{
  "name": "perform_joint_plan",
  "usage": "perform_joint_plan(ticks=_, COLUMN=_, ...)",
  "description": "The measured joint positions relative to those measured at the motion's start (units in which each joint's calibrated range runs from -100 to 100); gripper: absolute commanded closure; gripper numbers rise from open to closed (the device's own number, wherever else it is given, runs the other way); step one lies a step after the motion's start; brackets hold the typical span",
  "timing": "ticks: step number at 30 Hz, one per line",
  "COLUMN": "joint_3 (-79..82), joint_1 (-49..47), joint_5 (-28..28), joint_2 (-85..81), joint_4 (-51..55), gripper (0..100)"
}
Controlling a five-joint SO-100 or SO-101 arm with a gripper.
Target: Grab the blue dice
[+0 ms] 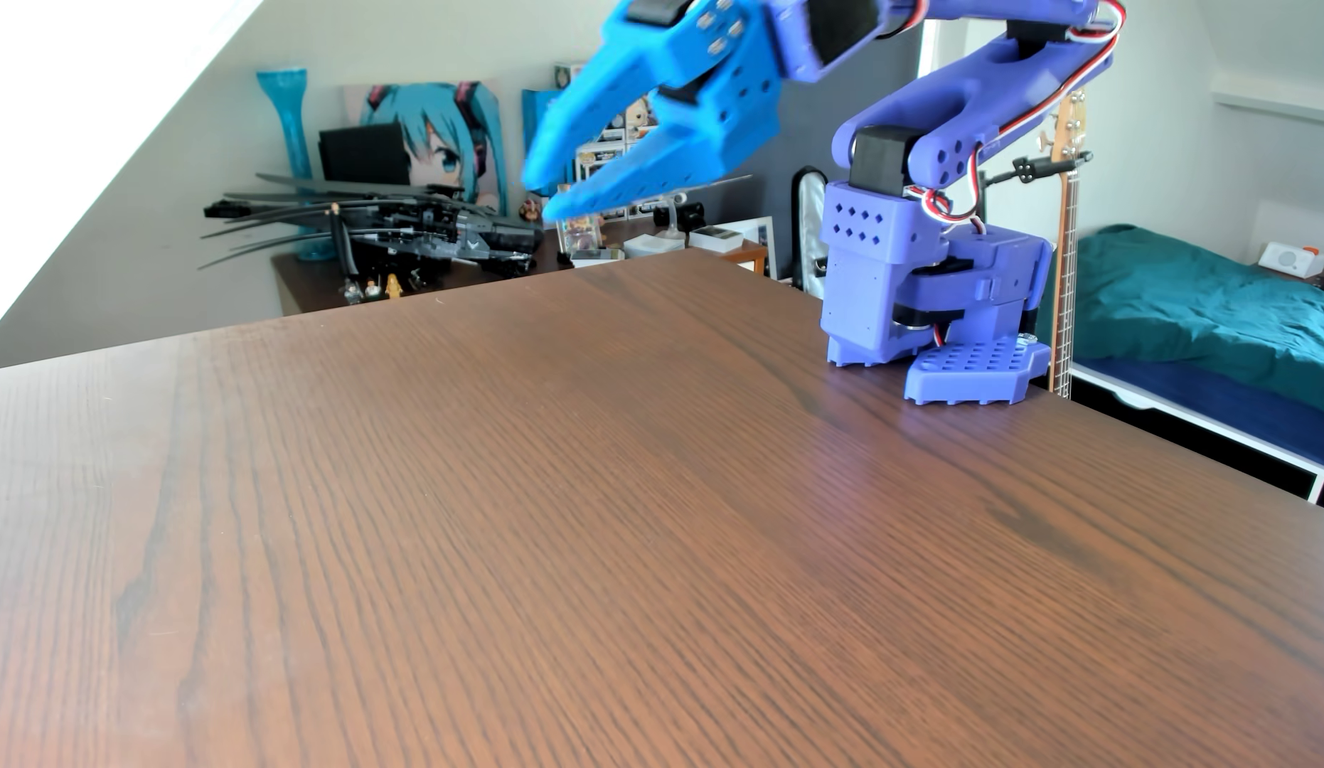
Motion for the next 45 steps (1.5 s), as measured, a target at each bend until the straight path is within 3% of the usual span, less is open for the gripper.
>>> perform_joint_plan(ticks=6, joint_3=12.92, joint_1=-4.14, joint_5=0.00, joint_2=-15.80, joint_4=0.00, gripper=98)
perform_joint_plan(ticks=13, joint_3=24.76, joint_1=-1.54, joint_5=0.05, joint_2=-28.43, joint_4=0.00, gripper=98)
perform_joint_plan(ticks=34, joint_3=25.12, joint_1=2.76, joint_5=0.05, joint_2=-19.06, joint_4=0.00, gripper=98)
perform_joint_plan(ticks=38, joint_3=25.12, joint_1=5.61, joint_5=-2.04, joint_2=-18.90, joint_4=0.00, gripper=98)
perform_joint_plan(ticks=45, joint_3=25.12, joint_1=3.09, joint_5=-0.99, joint_2=-18.90, joint_4=0.00, gripper=98)
